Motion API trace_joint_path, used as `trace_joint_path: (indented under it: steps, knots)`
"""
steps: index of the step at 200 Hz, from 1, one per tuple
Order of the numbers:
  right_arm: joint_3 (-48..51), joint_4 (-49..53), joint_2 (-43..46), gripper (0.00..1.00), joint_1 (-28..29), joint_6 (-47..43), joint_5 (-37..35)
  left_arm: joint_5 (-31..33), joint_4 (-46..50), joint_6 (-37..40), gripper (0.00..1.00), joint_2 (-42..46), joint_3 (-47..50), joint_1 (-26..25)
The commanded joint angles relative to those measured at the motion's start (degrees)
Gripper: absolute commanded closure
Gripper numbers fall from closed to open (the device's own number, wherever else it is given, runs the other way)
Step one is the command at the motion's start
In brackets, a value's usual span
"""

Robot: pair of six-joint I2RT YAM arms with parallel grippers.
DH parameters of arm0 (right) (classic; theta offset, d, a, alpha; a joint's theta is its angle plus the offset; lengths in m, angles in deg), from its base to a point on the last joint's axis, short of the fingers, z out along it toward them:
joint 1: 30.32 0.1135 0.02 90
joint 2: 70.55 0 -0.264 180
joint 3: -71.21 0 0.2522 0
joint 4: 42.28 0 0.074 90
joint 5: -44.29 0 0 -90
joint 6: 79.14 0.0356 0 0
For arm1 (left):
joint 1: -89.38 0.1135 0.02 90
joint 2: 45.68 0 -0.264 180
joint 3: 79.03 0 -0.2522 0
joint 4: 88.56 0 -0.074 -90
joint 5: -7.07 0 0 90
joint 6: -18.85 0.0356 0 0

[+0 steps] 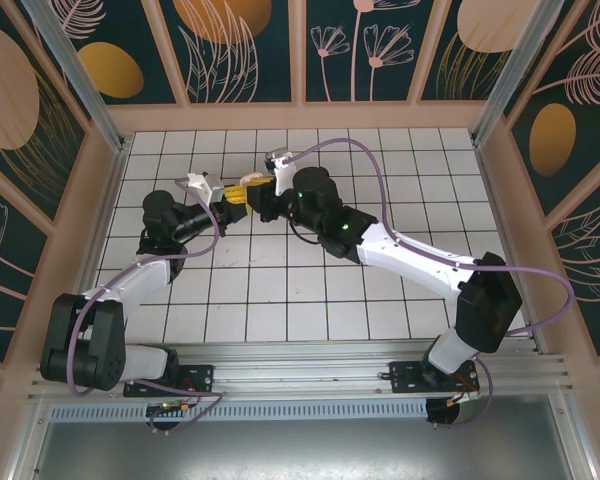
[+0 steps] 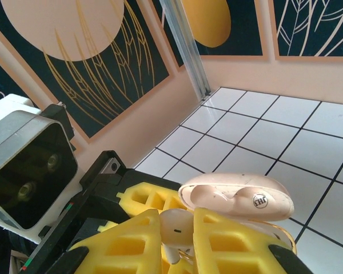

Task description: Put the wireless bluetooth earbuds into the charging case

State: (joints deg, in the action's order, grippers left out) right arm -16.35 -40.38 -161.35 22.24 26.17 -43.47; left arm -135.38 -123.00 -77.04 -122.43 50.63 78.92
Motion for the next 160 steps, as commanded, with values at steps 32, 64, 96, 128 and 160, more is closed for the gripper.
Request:
trace_joint_path:
  steps: [32, 64, 96, 128, 160]
  knots:
    - [-3.2, -2.8, 0.5, 0.84, -1.1, -1.8, -0.3, -2.0, -1.7, -0.8, 0.97, 2.0, -0.8, -0.2]
    - [-2.9, -2.7, 0.0, 0.84, -1.7, -1.6, 0.1, -2.1, -1.6, -0.7, 0.98, 2.2, -0.8, -0.2]
    - [-2.9, -2.5, -1.1, 0.84, -1.8, -0.9, 1.2, -1.9, -1.7, -1.0, 0.97, 2.5, -1.1, -0.2]
    - [-2.5, -2.8, -1.1, 0.84, -1.7, -0.3, 2.5, -1.1, -1.8, -1.7, 0.97, 2.1, -1.6, -0.2]
    - [-1.6, -2.5, -0.9, 0.84, -1.4, 0.3, 2.5, -0.9, -3.4, -3.2, 0.97, 1.6, -1.9, -0.2]
